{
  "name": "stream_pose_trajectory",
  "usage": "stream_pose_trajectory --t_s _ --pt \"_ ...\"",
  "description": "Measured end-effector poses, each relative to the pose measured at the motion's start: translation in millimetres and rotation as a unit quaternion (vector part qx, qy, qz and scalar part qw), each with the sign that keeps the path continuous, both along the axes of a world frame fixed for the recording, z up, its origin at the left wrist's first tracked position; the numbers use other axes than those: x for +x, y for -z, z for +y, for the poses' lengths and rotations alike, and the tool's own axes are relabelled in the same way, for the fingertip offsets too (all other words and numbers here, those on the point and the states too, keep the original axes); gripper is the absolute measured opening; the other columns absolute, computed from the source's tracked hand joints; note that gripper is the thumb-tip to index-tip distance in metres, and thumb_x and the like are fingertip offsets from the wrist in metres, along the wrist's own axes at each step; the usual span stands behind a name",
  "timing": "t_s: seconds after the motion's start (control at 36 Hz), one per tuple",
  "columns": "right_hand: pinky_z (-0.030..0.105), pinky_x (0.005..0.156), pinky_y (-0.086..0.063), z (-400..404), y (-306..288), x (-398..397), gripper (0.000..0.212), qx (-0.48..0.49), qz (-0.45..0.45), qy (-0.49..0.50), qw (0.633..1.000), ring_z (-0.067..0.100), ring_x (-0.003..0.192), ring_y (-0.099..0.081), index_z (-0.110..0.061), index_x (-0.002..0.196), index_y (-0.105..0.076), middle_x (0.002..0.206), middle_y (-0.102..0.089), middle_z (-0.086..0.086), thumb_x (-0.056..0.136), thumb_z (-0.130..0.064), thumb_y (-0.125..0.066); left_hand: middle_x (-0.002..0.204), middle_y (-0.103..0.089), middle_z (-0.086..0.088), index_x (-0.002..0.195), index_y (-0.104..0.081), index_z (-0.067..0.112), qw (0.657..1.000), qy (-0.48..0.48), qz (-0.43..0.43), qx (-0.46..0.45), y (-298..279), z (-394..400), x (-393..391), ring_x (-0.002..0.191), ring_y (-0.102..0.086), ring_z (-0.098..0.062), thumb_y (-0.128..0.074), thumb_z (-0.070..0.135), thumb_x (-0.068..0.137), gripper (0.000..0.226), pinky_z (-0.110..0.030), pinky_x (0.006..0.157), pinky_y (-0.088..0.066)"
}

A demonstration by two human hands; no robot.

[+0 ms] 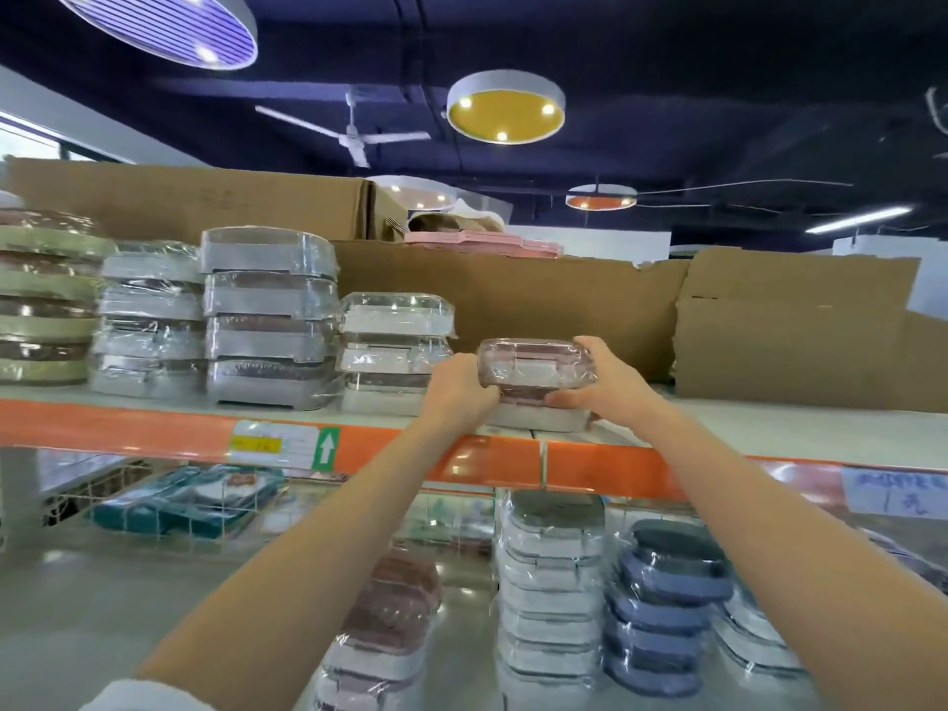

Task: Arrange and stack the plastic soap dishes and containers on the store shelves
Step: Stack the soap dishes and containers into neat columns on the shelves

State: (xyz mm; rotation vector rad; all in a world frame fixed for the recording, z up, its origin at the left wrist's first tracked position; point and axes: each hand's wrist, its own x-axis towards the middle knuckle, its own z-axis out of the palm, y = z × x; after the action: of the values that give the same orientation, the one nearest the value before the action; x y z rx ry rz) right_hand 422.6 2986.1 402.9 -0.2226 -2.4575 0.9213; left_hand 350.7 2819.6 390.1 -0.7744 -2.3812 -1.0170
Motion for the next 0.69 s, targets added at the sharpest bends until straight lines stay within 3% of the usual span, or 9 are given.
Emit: stream_pose_trajectory --t_s 0.08,0.19,0.25,0.33,0.44,0.5,0.56,0.61,0.69 --pt "0.015 0.055 -0.043 -1 5 -5 0.09 0.012 0.024 -0.002 1.0 0.024 0.114 -0.05 -0.022 0.148 -0.02 0.145 -0.04 0.007 0.079 -0.027 -0.076 0.105 -0.064 -0.018 0.1 -0.065 -0.003 1.0 -0.006 0.011 -0.015 1 -2 1 0.103 -0.057 -0.03 -0.057 0.007 0.086 0.019 -0.031 0.085 -0.041" --pt "0.012 0.049 -0.038 5 9 -8 0.087 0.019 0.048 -0.003 0.999 0.016 0.097 -0.047 -0.023 0.147 -0.022 0.14 -0.044 0.007 0.079 -0.027 -0.077 0.102 -0.064 -0.015 0.099 -0.067 0.0 1.0 -0.004 0.019 -0.02 2 -1 -1 0.099 -0.057 -0.027 -0.057 0.006 0.085 0.018 -0.027 0.08 -0.04" --pt "0.017 0.059 -0.046 6 11 -9 0.087 0.024 0.054 -0.007 0.998 0.019 0.102 -0.05 -0.024 0.146 -0.023 0.137 -0.047 0.007 0.078 -0.027 -0.077 0.101 -0.064 -0.015 0.1 -0.067 0.001 0.999 -0.008 0.03 -0.032 3 0 0 0.099 -0.057 -0.027 -0.057 0.007 0.086 0.018 -0.024 0.076 -0.037" --pt "0.035 0.091 -0.048 7 12 -11 0.085 0.047 0.054 -0.01 0.997 0.024 0.115 -0.052 -0.023 0.143 -0.026 0.133 -0.052 0.007 0.077 -0.03 -0.078 0.104 -0.064 -0.013 0.103 -0.066 0.003 0.998 -0.007 0.04 -0.041 4 1 -1 0.101 -0.056 -0.026 -0.057 0.008 0.086 0.02 -0.027 0.083 -0.04" --pt "0.031 0.089 -0.044 9 13 -13 0.082 0.052 0.052 -0.018 0.997 0.021 0.109 -0.054 -0.021 0.141 -0.027 0.128 -0.056 0.005 0.077 -0.031 -0.077 0.105 -0.064 -0.013 0.103 -0.066 0.002 0.998 -0.01 0.046 -0.052 6 3 -1 0.102 -0.057 -0.027 -0.057 0.009 0.086 0.021 -0.036 0.091 -0.045" --pt "0.027 0.087 -0.042 9 13 -13 0.083 0.051 0.057 -0.024 0.997 0.021 0.109 -0.054 -0.02 0.142 -0.026 0.129 -0.054 0.007 0.077 -0.03 -0.077 0.103 -0.063 -0.013 0.103 -0.064 0.001 0.997 -0.016 0.052 -0.057 6 4 1 0.1 -0.057 -0.028 -0.055 0.01 0.087 0.02 -0.038 0.09 -0.046" --pt "0.032 0.095 -0.041 9 14 -14 0.088 0.051 0.056 -0.015 0.997 0.025 0.116 -0.05 -0.021 0.145 -0.023 0.134 -0.046 0.011 0.076 -0.034 -0.077 0.098 -0.062 -0.014 0.099 -0.062 0.001 0.996 -0.034 0.067 -0.05 7 4 2 0.095 -0.056 -0.028 -0.054 0.011 0.088 0.018 -0.037 0.085 -0.046" --pt "0.042 0.105 -0.035 6 13 -13 0.094 0.095 0.03 0.029 0.995 0.028 0.129 -0.037 -0.021 0.149 -0.016 0.143 -0.032 0.012 0.077 -0.045 -0.073 0.091 -0.062 -0.014 0.095 -0.061 0.0 0.994 -0.048 0.097 -0.014 9 3 1 0.088 -0.057 -0.028 -0.054 0.012 0.088 0.016 -0.037 0.079 -0.046" --pt "0.047 0.109 -0.026 -4 11 -6 0.093 0.221 0.042 0.114 0.968 0.027 0.138 -0.022 -0.016 0.15 -0.014 0.151 -0.022 0.008 0.081 -0.062 -0.059 0.087 -0.058 -0.008 0.095 -0.06 0.001 0.986 -0.054 0.149 0.043 12 3 3 0.08 -0.052 -0.022 -0.054 0.015 0.091 0.016 -0.029 0.072 -0.039"
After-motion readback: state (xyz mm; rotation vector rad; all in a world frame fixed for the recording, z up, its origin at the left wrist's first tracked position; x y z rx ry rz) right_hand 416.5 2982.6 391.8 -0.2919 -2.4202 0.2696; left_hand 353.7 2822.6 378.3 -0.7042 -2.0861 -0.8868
